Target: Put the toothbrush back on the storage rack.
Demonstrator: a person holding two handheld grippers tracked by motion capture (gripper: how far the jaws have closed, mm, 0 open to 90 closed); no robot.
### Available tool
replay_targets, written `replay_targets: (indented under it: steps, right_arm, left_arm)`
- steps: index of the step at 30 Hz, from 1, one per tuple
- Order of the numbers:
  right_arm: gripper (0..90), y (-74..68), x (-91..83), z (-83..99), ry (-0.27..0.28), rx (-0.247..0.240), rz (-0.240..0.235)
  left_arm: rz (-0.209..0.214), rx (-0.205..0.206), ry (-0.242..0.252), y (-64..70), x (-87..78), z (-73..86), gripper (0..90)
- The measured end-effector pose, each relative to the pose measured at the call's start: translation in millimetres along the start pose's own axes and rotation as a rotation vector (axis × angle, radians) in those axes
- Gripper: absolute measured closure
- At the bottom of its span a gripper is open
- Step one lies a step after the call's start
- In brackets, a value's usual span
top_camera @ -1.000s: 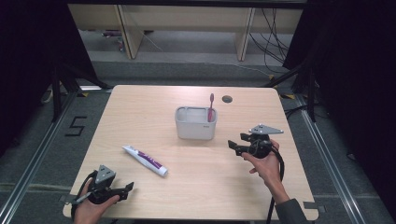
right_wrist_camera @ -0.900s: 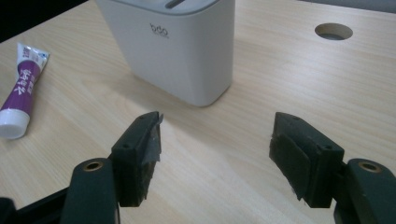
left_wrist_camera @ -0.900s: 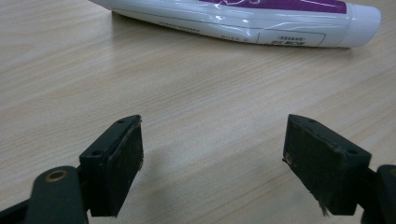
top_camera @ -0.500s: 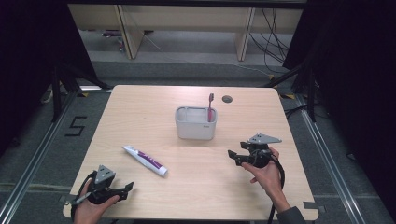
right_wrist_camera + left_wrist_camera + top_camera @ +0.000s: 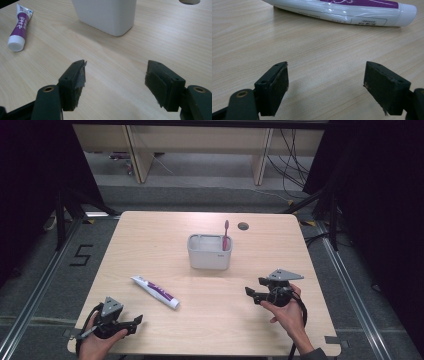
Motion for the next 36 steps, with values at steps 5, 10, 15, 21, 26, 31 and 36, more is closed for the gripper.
replay_targets:
  steps: [5, 10, 15, 21, 26, 31, 36]
  right_arm:
    - [32.0, -5.5, 0.9, 5.6, -0.013, 0.012, -0.016]
    - [32.0, -9.2, -1.4, 10.3, -0.025, 0.006, -0.014]
    - [31.9, -13.0, -3.9, 17.8, -0.04, 0.023, -0.015]
    - [31.2, -15.8, -5.5, 25.9, -0.046, 0.043, -0.036]
    - [26.4, -17.2, -6.7, 32.0, -0.065, 0.021, -0.047]
    - [22.9, -24.2, -11.4, 38.0, -0.077, 0.074, -0.044]
    - [21.9, -26.1, -13.3, 43.3, -0.086, 0.034, -0.043]
  left_arm:
    - [0.002, -0.005, 0.002, 0.9, -0.6, -0.5, 19.6]
    - [0.0, -0.016, 0.008, 2.2, -1.0, -0.8, 19.6]
    - [0.0, -0.007, 0.003, 1.4, -2.1, -0.1, 19.6]
    - [-0.001, -0.012, 0.002, 1.2, -1.7, 0.4, 19.6]
    - [0.005, -0.004, 0.0, 1.9, -2.0, -0.1, 19.6]
    - [0.004, -0.01, 0.002, 1.9, -2.5, 0.1, 19.6]
    - [0.004, -0.027, 0.013, 2.7, -2.0, 0.4, 19.6]
Point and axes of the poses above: each handheld gripper's, and its own axes: x roughly forward along the jaws, z roughly out of its underside, y roughly to its right, the point moved 2 cm from there along x, roughly forward along the jaws, and after that the axes turned 10 degrees about -z, right-handed, at the moved point
